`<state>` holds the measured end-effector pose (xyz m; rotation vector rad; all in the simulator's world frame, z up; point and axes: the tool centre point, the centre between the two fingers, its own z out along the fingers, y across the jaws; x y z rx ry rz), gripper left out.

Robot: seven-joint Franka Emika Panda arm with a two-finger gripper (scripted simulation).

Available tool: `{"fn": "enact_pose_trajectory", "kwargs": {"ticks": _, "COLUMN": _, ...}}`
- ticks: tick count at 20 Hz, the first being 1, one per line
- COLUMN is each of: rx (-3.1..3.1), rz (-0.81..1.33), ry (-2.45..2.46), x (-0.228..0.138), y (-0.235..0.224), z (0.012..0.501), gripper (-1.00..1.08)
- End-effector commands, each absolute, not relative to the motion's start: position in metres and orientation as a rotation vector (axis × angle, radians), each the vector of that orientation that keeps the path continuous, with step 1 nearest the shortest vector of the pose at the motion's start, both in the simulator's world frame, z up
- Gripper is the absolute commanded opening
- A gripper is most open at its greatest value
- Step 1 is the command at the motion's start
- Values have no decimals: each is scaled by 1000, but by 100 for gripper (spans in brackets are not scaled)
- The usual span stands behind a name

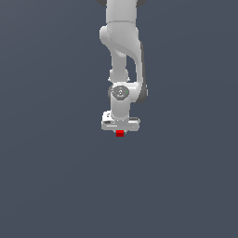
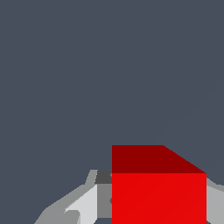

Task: Pick up the red cube and move it to a goal position.

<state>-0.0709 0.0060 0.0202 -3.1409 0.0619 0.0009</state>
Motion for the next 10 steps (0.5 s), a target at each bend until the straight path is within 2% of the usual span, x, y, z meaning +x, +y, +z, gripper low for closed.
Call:
{"fn": "enact_pose_trajectory", "kwargs": {"ticks": 1, "rx": -3141, "rz": 0, "ry": 62, "x": -71, "y": 6, "z": 20, "gripper": -100}}
{"fn": "enact_pose_trajectory", "kwargs": {"ticks": 10, "rx": -3141, "rz": 1, "ry": 62, "x": -70, "y": 6, "z": 22, "gripper": -100}}
